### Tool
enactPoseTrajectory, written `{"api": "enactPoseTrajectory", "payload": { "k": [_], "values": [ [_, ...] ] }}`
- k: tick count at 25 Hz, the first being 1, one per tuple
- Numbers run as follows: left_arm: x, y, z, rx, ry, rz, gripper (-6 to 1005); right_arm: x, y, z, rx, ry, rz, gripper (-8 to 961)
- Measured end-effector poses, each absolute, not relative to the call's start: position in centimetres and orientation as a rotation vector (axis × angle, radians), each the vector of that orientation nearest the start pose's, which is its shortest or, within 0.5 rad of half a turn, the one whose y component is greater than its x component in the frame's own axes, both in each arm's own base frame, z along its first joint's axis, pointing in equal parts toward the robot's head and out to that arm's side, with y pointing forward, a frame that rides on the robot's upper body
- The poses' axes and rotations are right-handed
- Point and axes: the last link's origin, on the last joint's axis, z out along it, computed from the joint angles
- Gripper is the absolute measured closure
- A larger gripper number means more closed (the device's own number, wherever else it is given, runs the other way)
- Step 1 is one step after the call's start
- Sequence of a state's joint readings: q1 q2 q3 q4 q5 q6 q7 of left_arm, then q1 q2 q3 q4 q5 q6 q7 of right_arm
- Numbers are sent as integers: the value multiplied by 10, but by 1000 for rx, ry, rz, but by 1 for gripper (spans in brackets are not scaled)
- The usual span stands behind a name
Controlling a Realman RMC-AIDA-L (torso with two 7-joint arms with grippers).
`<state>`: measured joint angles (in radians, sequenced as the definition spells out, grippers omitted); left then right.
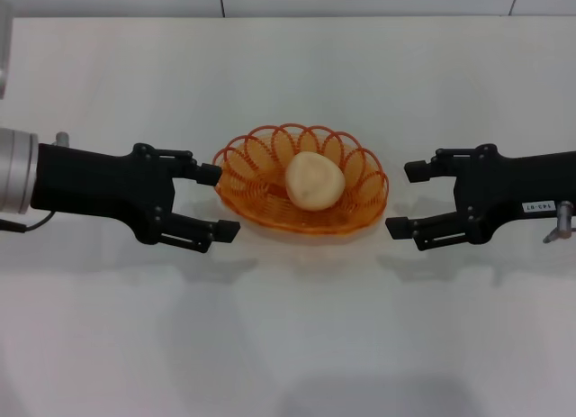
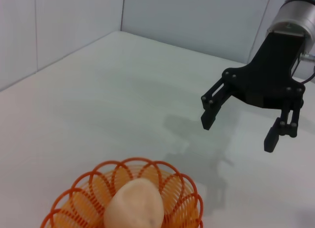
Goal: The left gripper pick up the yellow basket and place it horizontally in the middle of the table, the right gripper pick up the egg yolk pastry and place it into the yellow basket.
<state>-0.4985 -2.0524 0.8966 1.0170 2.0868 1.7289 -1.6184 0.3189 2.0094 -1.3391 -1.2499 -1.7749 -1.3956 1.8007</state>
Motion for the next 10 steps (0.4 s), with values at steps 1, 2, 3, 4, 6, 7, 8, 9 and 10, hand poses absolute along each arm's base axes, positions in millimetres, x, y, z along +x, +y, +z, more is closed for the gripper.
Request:
{"api": "enactPoseTrajectory", "payload": {
  "k": [1,2,3,4,6,7,8,9,10],
  "values": [
    [-231,323,31,-2975,-474,-381,152,197,318,11,-2860,453,444,95],
    [-230,323,31,-2975,-472,-386,152,197,318,11,-2861,452,444,95],
    [-230,323,31,-2975,-471,-389,152,197,318,11,-2861,452,444,96],
    [-230,323,31,-2975,-470,-390,152,197,318,11,-2861,451,444,96],
    [-230,323,31,-2975,-470,-390,152,197,318,11,-2862,452,444,96],
    [-230,323,31,-2975,-470,-390,152,197,318,11,-2862,452,444,96],
    [-230,323,31,-2974,-471,-390,152,197,318,11,-2862,452,444,96],
    [-230,323,31,-2974,-472,-390,152,197,318,11,-2862,452,444,96],
    [-231,323,31,-2973,-474,-390,152,197,318,11,-2862,453,444,96]
  ]
}}
